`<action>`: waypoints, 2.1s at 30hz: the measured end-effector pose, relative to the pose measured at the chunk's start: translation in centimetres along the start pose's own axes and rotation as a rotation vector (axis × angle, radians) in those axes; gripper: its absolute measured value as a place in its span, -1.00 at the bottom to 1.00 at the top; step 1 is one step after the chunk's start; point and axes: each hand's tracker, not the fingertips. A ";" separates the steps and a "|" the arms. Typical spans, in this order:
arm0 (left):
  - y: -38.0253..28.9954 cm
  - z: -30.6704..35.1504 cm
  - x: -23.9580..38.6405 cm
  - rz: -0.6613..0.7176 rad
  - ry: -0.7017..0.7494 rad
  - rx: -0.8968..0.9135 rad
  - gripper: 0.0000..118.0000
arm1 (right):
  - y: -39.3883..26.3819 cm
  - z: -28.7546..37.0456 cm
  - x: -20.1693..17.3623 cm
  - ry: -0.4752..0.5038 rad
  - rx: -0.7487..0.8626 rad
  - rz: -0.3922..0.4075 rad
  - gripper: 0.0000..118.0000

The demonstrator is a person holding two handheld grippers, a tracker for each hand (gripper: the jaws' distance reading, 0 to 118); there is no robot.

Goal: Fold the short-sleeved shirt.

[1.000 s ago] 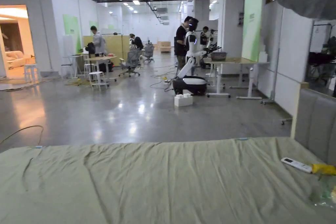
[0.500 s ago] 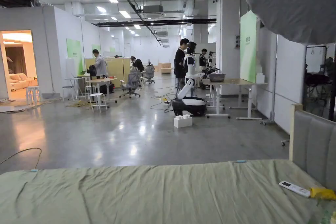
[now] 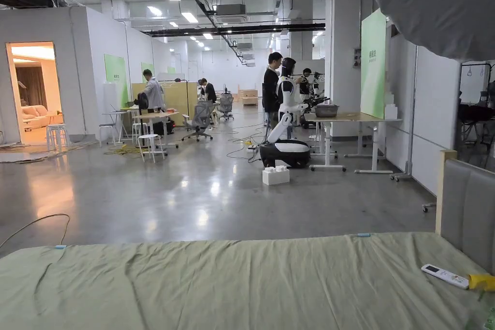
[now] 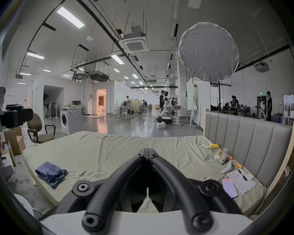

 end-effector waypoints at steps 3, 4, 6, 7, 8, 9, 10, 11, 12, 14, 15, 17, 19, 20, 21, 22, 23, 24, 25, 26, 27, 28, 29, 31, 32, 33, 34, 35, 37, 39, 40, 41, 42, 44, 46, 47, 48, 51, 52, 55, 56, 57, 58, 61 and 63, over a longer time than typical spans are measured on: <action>0.1 -0.1 -0.1 0.012 -0.004 0.004 -0.90 | 0.1 -0.1 -0.2 0.004 -0.008 -0.010 -1.00; 0.0 -0.1 -0.2 0.015 -0.004 0.003 -0.90 | 0.1 -0.2 -0.2 0.007 -0.011 -0.014 -1.00; 0.0 -0.1 -0.3 0.018 -0.006 0.003 -0.90 | 0.1 -0.2 -0.4 0.015 -0.016 -0.015 -1.00; 0.1 -0.1 -0.3 0.021 -0.007 0.003 -0.90 | 0.1 -0.2 -0.5 0.017 -0.017 -0.014 -1.00; 0.1 -0.1 -0.4 0.027 -0.010 0.003 -0.90 | 0.1 -0.2 -0.7 0.020 -0.018 -0.010 -1.00; 0.2 -0.1 -0.4 0.032 -0.013 0.001 -0.90 | 0.1 -0.3 -0.8 0.023 -0.020 -0.007 -1.00; 0.2 0.0 -0.5 0.035 -0.016 0.001 -0.90 | 0.2 -0.3 -0.9 0.025 -0.022 -0.004 -1.00; 0.2 0.0 -0.5 0.036 -0.018 0.002 -0.90 | 0.2 -0.3 -1.1 0.028 -0.022 0.002 -1.00; 0.2 0.1 -0.5 0.035 -0.018 0.004 -0.90 | 0.2 -0.3 -1.2 0.029 -0.024 0.007 -1.00; 0.2 0.1 -0.5 0.035 -0.019 0.003 -0.89 | 0.3 -0.4 -1.4 0.030 -0.027 0.019 -1.00; 0.2 0.1 -0.5 0.037 -0.021 0.000 -0.88 | 0.3 -0.5 -1.6 0.032 -0.028 0.020 -1.00; 0.1 0.0 -0.6 0.046 -0.023 -0.009 -0.87 | 0.2 -0.6 -1.7 0.041 -0.032 0.017 -0.99; 0.0 0.0 -0.7 0.054 -0.026 -0.007 -0.56 | 0.2 -0.7 -1.9 0.039 -0.032 0.018 -0.81; -0.1 0.0 -0.8 0.061 -0.025 -0.006 -0.26 | 0.3 -0.8 -2.0 0.039 -0.033 0.021 -0.54; -0.1 -0.1 -0.8 0.071 -0.021 -0.008 0.21 | 0.3 -1.0 -2.0 0.041 -0.040 0.022 -0.09; -0.2 -0.1 -0.8 0.080 -0.017 -0.010 0.51 | 0.2 -1.2 -2.1 0.037 -0.052 0.019 0.18; -0.2 -0.2 -0.9 0.089 -0.019 -0.010 0.76 | 0.2 -1.0 -2.2 0.034 -0.048 0.025 0.36; -0.3 -0.2 -1.0 0.095 -0.026 -0.005 0.96 | 0.3 -1.1 -2.2 0.033 -0.044 0.030 0.59; -0.4 -0.1 -1.0 0.100 -0.029 0.002 1.00 | 0.3 -1.1 -2.2 0.035 -0.048 0.023 0.74; -0.4 0.0 -1.0 0.104 -0.030 0.009 1.00 | 0.2 -1.2 -2.1 0.040 -0.057 -0.004 0.87; -0.4 0.0 -0.9 0.106 -0.028 0.011 1.00 | 0.2 -1.0 -2.0 0.038 -0.046 -0.004 0.98; -0.4 0.1 -1.0 0.105 -0.026 0.013 1.00 | 0.2 -1.0 -2.0 0.036 -0.041 -0.021 1.00; -0.3 0.1 -0.9 0.100 -0.023 0.015 1.00 | 0.2 -1.0 -2.0 0.036 -0.031 -0.028 1.00; -0.2 0.1 -0.9 0.083 -0.015 0.020 1.00 | 0.3 -0.8 -2.0 0.035 -0.026 -0.030 1.00; -0.1 0.1 -0.9 0.077 -0.015 0.021 1.00 | 0.4 -0.8 -2.0 0.034 -0.025 -0.028 1.00; -0.1 0.1 -0.9 0.074 -0.015 0.023 1.00 | 0.4 -0.9 -2.1 0.031 -0.025 -0.026 1.00; 0.0 0.1 -0.9 0.072 -0.016 0.026 1.00 | 0.4 -0.9 -2.1 0.027 -0.025 -0.022 1.00; 0.1 0.2 -0.8 0.072 -0.017 0.027 1.00 | 0.4 -0.8 -2.1 0.026 -0.025 -0.020 1.00; 0.3 0.3 -0.8 0.072 -0.022 0.032 1.00 | 0.4 -0.9 -2.2 0.024 -0.027 -0.020 1.00; 0.4 0.3 -0.8 0.071 -0.023 0.035 1.00 | 0.5 -0.8 -2.2 0.025 -0.027 -0.021 1.00; 0.3 0.3 -0.8 0.069 -0.023 0.035 1.00 | 0.5 -0.8 -2.2 0.025 -0.027 -0.021 1.00; 0.3 0.3 -0.8 0.068 -0.022 0.035 1.00 | 0.5 -0.8 -2.2 0.025 -0.026 -0.021 1.00; 0.3 0.3 -0.8 0.068 -0.020 0.034 1.00 | 0.5 -0.8 -2.2 0.027 -0.024 -0.021 1.00; 0.3 0.3 -0.8 0.069 -0.015 0.031 1.00 | 0.4 -0.7 -2.1 0.033 -0.025 -0.022 1.00; 0.3 0.3 -0.8 0.072 -0.013 0.028 1.00 | 0.4 -0.7 -2.1 0.032 -0.027 -0.020 1.00; 0.3 0.3 -0.8 0.075 -0.011 0.024 1.00 | 0.4 -0.6 -2.0 0.028 -0.027 -0.018 1.00; 0.2 0.3 -0.8 0.076 -0.011 0.023 1.00 | 0.4 -0.6 -2.0 0.026 -0.029 -0.019 1.00; 0.2 0.3 -0.9 0.075 -0.009 0.021 1.00 | 0.4 -0.5 -1.9 0.025 -0.031 -0.018 1.00; 0.2 0.3 -0.9 0.075 -0.008 0.021 1.00 | 0.4 -0.5 -1.9 0.023 -0.030 -0.017 1.00; 0.2 0.4 -1.0 0.084 -0.009 0.022 1.00 | 0.5 -0.4 -1.8 0.020 -0.028 -0.023 1.00; 0.2 0.4 -1.0 0.087 -0.010 0.022 1.00 | 0.5 -0.4 -1.7 0.022 -0.029 -0.028 1.00; 0.2 0.4 -1.0 0.090 -0.010 0.022 1.00 | 0.5 -0.4 -1.7 0.023 -0.029 -0.030 1.00; 0.2 0.4 -1.0 0.089 -0.010 0.022 1.00 | 0.5 -0.4 -1.7 0.023 -0.028 -0.032 1.00; 0.2 0.4 -1.0 0.084 -0.006 0.020 1.00 | 0.5 -0.4 -1.7 0.024 -0.028 -0.034 1.00; 0.2 0.5 -1.0 0.083 -0.007 0.021 1.00 | 0.5 -0.3 -1.7 0.023 -0.028 -0.039 1.00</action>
